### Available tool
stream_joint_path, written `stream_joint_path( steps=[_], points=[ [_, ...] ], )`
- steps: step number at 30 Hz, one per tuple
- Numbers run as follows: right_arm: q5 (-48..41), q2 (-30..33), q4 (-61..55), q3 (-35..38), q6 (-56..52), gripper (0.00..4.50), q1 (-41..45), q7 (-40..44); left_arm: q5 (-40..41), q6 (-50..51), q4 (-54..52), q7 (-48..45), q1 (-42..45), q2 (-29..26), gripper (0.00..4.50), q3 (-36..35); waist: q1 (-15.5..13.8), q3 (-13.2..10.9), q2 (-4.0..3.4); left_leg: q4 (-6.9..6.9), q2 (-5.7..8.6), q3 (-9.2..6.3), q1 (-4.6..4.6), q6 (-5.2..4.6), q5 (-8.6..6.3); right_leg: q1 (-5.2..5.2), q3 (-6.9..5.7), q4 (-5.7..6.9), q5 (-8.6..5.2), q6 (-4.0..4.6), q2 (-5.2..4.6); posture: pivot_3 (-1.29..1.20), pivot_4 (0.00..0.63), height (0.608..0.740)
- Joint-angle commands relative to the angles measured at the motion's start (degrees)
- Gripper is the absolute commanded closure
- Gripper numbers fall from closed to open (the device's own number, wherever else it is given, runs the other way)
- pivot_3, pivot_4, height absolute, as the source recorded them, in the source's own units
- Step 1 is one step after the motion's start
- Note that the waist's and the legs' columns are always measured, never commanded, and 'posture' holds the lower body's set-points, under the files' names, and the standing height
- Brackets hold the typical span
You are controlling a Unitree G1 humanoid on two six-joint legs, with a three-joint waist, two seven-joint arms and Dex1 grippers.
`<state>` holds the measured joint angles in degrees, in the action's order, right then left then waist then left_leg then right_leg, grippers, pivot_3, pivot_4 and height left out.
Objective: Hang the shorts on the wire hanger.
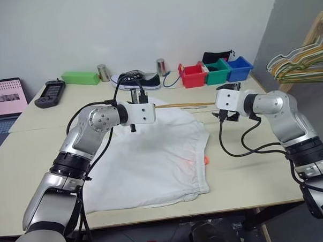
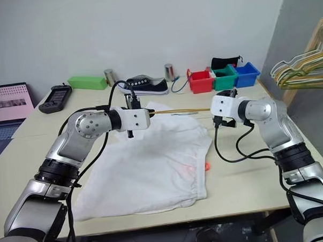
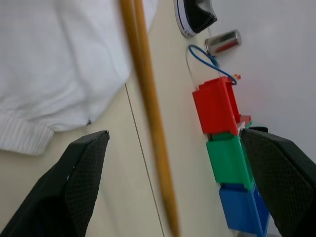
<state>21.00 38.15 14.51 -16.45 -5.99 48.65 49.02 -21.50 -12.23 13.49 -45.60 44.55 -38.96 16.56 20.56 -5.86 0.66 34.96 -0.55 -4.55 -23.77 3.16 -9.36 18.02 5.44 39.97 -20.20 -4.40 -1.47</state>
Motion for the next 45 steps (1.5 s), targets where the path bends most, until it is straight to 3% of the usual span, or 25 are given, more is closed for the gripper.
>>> stream_joint_path(
  steps=[1, 2, 7, 22, 28, 29, 39, 45],
  points=[
    [1.9, 0.4, 0.9, 0.0, 1.6, 0.02, 3.4, -2.0, -1.8, -0.9, -2.9, 0.8, 0.2, -1.1, 4.50, -0.3, 0.0, 0.0, 0.00, 0.00, 0.00, -0.01, 0.00, 0.00, 0.00, 0.00, -0.01, 0.00, 0.00, 0.00, 0.00, -0.24, 0.014, 0.740],
    [2.1, 0.4, 1.2, -0.1, 2.0, 0.02, 3.6, -2.2, -2.0, -1.0, -3.0, 0.8, 0.1, -1.1, 4.50, -0.3, -0.1, 0.0, 0.00, 0.00, 0.00, -0.01, 0.00, 0.00, 0.00, 0.00, -0.02, 0.00, 0.00, 0.00, 0.00, -0.24, 0.014, 0.740],
    [2.8, 0.7, 1.6, -0.4, 4.1, 1.35, 3.7, -2.2, -3.0, -1.3, -2.4, 0.9, 0.1, -1.2, 4.50, -0.4, -0.1, 0.0, 0.00, 0.00, 0.00, -0.01, -0.01, 0.00, 0.00, 0.00, -0.01, 0.00, 0.00, 0.00, 0.00, -0.24, 0.011, 0.740],
    [6.1, 3.9, 4.3, -0.7, 7.4, 4.45, 2.9, -2.7, -3.8, -2.7, -0.8, 1.9, 1.8, -1.1, 4.50, -0.2, 0.0, 0.0, 0.00, 0.00, 0.01, -0.02, -0.01, 0.00, 0.00, 0.00, -0.04, 0.00, 0.00, 0.00, -0.01, -0.25, 0.000, 0.740],
    [6.3, 3.7, 4.9, -0.8, 8.0, 4.45, 3.1, -2.8, -3.4, -2.8, -1.0, 2.2, 2.0, -0.3, 4.50, 0.0, 0.0, 0.0, 0.00, 0.00, 0.00, -0.02, 0.00, 0.00, 0.00, 0.00, -0.03, 0.01, 0.00, 0.00, -0.01, -0.25, 0.000, 0.740],
    [6.3, 3.6, 5.0, -0.9, 8.2, 4.50, 3.0, -2.5, -2.5, -2.5, -1.1, 1.8, 1.9, 0.0, 3.95, -0.4, 0.0, 0.0, 0.00, 0.00, 0.00, -0.02, 0.00, 0.00, 0.00, 0.00, -0.03, 0.01, 0.00, 0.00, -0.01, -0.25, 0.000, 0.740],
    [2.2, 3.3, 6.7, 0.3, 5.1, 4.50, 1.9, 2.5, 7.7, -5.6, -2.1, -0.7, 1.7, -0.6, 2.05, -4.7, 0.0, 0.0, 0.00, 0.00, 0.00, -0.02, -0.01, -0.01, 0.00, 0.00, -0.04, 0.01, 0.00, 0.00, -0.02, -0.23, 0.000, 0.740],
    [-7.6, 4.1, 10.2, 4.3, -7.9, 4.50, -2.2, 13.3, 21.0, 8.8, -13.4, -3.5, -6.8, 1.9, 0.79, -10.0, -0.2, 0.0, 0.01, 0.02, -0.01, -0.06, 0.01, -0.01, 0.00, -0.12, -0.12, 0.00, 0.00, 0.01, -0.03, -0.22, 0.008, 0.740]
  ],
)
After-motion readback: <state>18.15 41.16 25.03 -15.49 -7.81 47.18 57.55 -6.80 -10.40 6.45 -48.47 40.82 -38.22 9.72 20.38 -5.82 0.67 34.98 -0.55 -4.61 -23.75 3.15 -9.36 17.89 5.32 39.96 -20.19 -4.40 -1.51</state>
